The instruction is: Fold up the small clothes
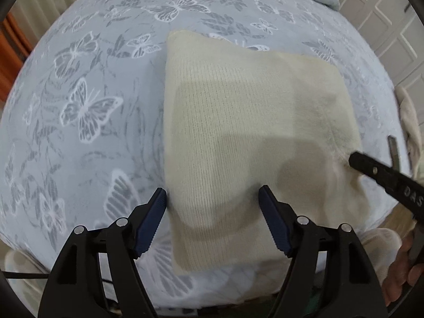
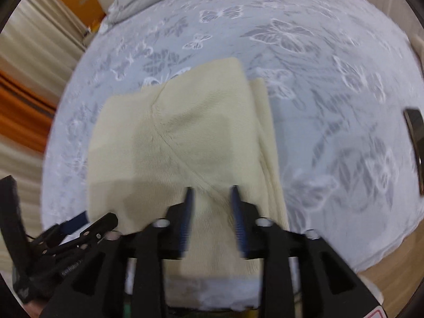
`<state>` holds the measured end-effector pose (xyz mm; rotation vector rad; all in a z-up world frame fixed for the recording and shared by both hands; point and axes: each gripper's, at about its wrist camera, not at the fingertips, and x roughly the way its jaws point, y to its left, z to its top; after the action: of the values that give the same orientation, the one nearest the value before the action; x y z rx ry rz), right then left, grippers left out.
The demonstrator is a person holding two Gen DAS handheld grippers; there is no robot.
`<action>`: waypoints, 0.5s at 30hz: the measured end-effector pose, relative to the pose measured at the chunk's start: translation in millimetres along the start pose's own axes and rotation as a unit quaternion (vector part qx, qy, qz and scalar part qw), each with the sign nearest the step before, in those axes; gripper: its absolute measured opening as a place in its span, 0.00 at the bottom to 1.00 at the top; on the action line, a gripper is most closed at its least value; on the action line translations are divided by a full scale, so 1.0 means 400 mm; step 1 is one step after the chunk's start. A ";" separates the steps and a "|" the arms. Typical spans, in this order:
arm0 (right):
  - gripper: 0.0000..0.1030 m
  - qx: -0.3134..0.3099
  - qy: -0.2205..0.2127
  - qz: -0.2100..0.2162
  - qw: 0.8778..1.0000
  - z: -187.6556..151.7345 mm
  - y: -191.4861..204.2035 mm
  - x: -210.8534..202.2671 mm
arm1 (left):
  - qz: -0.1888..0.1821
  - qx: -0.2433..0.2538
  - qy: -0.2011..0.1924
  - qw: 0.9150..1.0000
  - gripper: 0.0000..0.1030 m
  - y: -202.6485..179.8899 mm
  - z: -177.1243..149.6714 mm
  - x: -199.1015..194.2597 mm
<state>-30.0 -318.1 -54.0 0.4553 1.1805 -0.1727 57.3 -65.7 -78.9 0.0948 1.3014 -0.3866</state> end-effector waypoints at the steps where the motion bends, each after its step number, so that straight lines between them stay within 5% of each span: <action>1: 0.69 -0.001 -0.003 -0.019 1.000 -0.003 -0.003 -0.004 | -0.022 -0.012 0.001 1.000 0.74 0.006 -0.008 -0.012; 4: 0.74 -0.009 -0.032 -0.044 0.999 -0.019 -0.026 -0.038 | -0.114 -0.075 -0.006 0.991 0.83 0.048 -0.036 -0.050; 6: 0.79 0.007 -0.028 -0.035 0.999 -0.022 -0.057 -0.031 | -0.143 -0.119 -0.010 0.982 0.85 0.084 -0.050 -0.059; 12: 0.80 0.032 0.045 0.020 0.998 0.000 -0.095 0.091 | -0.147 -0.163 0.001 0.976 0.86 0.122 -0.026 0.007; 15: 0.91 0.041 0.062 0.034 0.997 -0.007 -0.092 0.147 | -0.127 -0.141 0.018 0.982 0.90 0.091 -0.003 0.058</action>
<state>-23.6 -343.8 -118.1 0.5847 1.2818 -0.1370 73.2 -36.4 -106.5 -0.3083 1.3960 -0.4145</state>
